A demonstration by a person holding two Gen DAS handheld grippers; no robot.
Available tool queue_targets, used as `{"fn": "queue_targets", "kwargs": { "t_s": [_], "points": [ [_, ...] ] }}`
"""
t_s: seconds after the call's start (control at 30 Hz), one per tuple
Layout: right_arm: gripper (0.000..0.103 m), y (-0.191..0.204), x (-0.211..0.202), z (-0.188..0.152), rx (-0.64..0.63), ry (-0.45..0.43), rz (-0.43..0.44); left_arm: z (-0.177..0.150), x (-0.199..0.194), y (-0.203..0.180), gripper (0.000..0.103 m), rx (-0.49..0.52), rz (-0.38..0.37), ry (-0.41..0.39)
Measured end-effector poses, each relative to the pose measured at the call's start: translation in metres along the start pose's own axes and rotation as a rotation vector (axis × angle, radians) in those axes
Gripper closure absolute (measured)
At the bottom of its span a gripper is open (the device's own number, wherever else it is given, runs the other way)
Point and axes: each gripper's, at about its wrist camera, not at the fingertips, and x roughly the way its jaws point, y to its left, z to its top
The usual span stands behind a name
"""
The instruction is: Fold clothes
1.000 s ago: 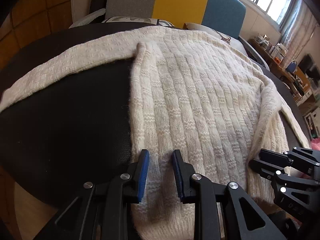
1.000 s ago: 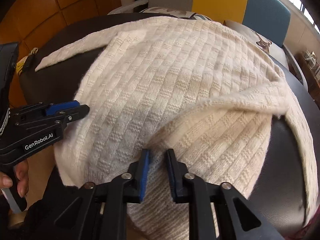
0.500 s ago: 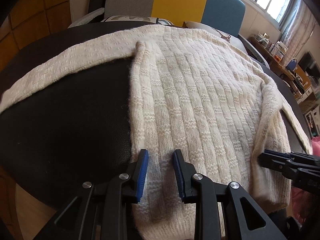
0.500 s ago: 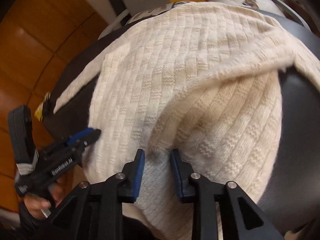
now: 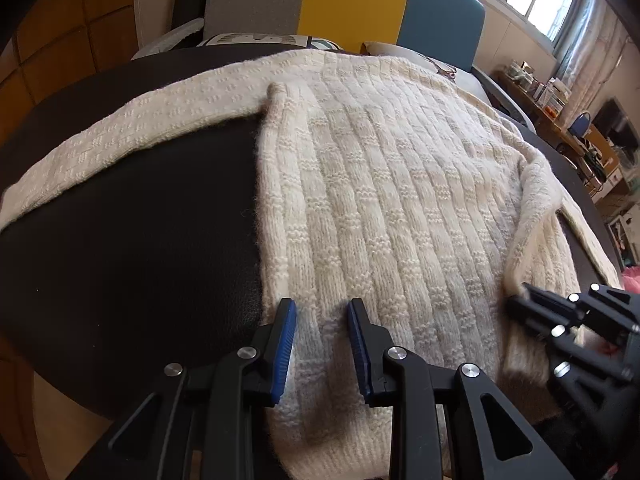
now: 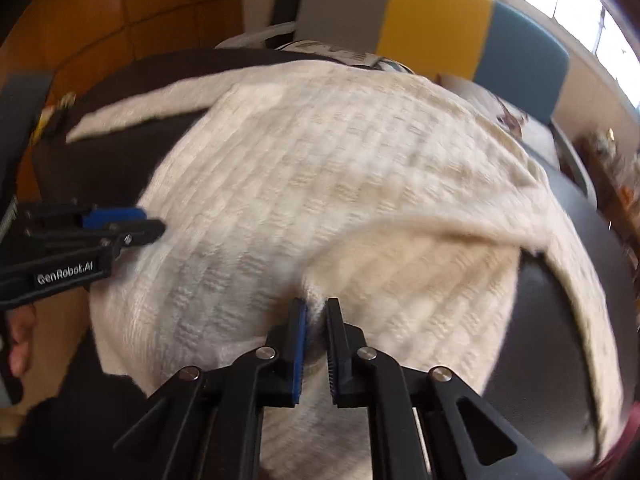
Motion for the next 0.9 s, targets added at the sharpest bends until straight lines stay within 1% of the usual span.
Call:
{"fn": "queue_targets", "kwargs": {
  "t_s": [0.03, 0.13, 0.17, 0.23, 0.3, 0.33, 0.4, 0.43, 0.5, 0.57, 0.63, 0.67, 0.7, 0.73, 0.77, 0.8, 0.83, 0.87, 0.9],
  "points": [
    [0.095, -0.016, -0.006, -0.002, 0.048, -0.002, 0.026, 0.0, 0.0, 0.0, 0.075, 0.001, -0.001, 0.001],
    [0.095, -0.065, -0.034, -0.01, 0.172, -0.042, 0.033, 0.002, -0.004, 0.001, 0.076, -0.017, -0.011, -0.005],
    [0.095, -0.082, -0.044, -0.015, 0.212, -0.056, 0.019, 0.003, -0.009, 0.001, 0.076, -0.026, -0.037, -0.021],
    [0.095, -0.114, -0.063, -0.024, 0.266, -0.081, -0.041, 0.006, -0.019, 0.0, 0.076, -0.04, -0.085, -0.052],
    [0.095, -0.148, -0.073, -0.037, 0.323, -0.079, -0.09, 0.008, -0.024, -0.008, 0.076, -0.005, -0.094, -0.07],
    [0.095, -0.164, -0.077, -0.044, 0.351, -0.076, -0.115, 0.008, -0.024, -0.012, 0.076, 0.009, -0.102, -0.07],
    [0.095, -0.191, -0.076, -0.063, 0.413, -0.045, -0.139, 0.008, -0.015, -0.022, 0.076, 0.038, -0.103, -0.035],
    [0.098, -0.202, -0.074, -0.073, 0.443, -0.027, -0.143, 0.009, -0.009, -0.026, 0.076, 0.054, -0.091, -0.02],
    [0.098, -0.211, -0.069, -0.094, 0.493, 0.003, -0.12, 0.006, 0.003, -0.033, 0.075, 0.091, -0.037, 0.018],
    [0.098, -0.209, -0.065, -0.109, 0.491, 0.035, -0.122, 0.007, 0.004, -0.039, 0.075, 0.127, -0.003, 0.018],
    [0.098, -0.211, -0.061, -0.12, 0.515, 0.062, -0.099, 0.009, 0.005, -0.042, 0.075, 0.147, 0.017, 0.028],
    [0.098, -0.213, -0.064, -0.123, 0.525, 0.058, -0.089, 0.01, 0.006, -0.041, 0.075, 0.149, 0.019, 0.038],
    [0.097, -0.217, -0.07, -0.123, 0.543, 0.04, -0.086, 0.011, 0.007, -0.04, 0.075, 0.153, 0.022, 0.048],
    [0.092, -0.221, -0.077, -0.123, 0.558, 0.019, -0.085, 0.013, 0.007, -0.041, 0.075, 0.166, 0.028, 0.058],
    [0.084, -0.225, -0.087, -0.118, 0.556, -0.026, -0.102, 0.015, 0.005, -0.04, 0.074, 0.164, 0.025, 0.06],
    [0.079, -0.228, -0.097, -0.113, 0.551, -0.07, -0.116, 0.016, 0.004, -0.04, 0.075, 0.161, 0.023, 0.063],
    [0.079, -0.231, -0.105, -0.103, 0.529, -0.112, -0.106, 0.018, 0.002, -0.041, 0.075, 0.159, 0.017, 0.064],
    [0.079, -0.234, -0.107, -0.09, 0.504, -0.141, -0.093, 0.02, -0.003, -0.043, 0.075, 0.163, -0.006, 0.049],
    [0.079, -0.237, -0.109, -0.077, 0.478, -0.169, -0.079, 0.025, -0.004, -0.047, 0.075, 0.169, -0.007, 0.035]
  ]
}}
